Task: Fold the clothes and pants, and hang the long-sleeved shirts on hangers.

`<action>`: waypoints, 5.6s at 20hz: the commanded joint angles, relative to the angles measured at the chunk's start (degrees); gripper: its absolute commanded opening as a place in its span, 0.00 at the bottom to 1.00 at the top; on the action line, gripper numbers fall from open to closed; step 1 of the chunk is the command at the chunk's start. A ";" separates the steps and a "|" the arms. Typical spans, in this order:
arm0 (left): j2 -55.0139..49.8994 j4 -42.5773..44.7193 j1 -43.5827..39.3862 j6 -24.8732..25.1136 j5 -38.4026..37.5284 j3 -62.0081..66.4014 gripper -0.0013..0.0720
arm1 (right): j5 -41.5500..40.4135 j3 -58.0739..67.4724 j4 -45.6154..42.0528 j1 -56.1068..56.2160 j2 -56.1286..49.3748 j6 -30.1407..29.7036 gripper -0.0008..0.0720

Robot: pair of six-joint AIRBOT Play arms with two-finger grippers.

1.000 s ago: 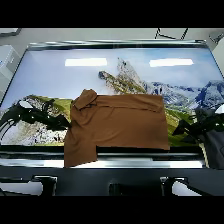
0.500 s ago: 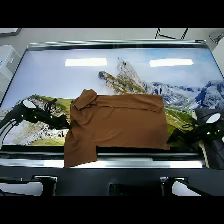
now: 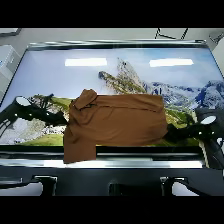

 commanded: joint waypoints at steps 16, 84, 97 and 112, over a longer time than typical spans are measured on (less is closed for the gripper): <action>40.44 0.22 8.33 -8.22 20.70 56.83 0.05 | -13.18 65.24 -6.49 0.31 36.09 -0.81 0.06; 3.10 -0.61 12.09 -0.11 -2.69 -4.31 0.05 | 6.25 7.91 -1.05 6.08 -2.54 -0.22 0.06; 38.05 -12.83 14.47 -2.32 12.24 56.76 0.05 | -8.33 67.87 -12.17 6.08 32.59 -1.62 0.06; 31.04 -3.17 10.40 -13.20 -10.21 40.41 0.05 | 26.60 60.57 -16.11 6.14 16.02 7.06 0.06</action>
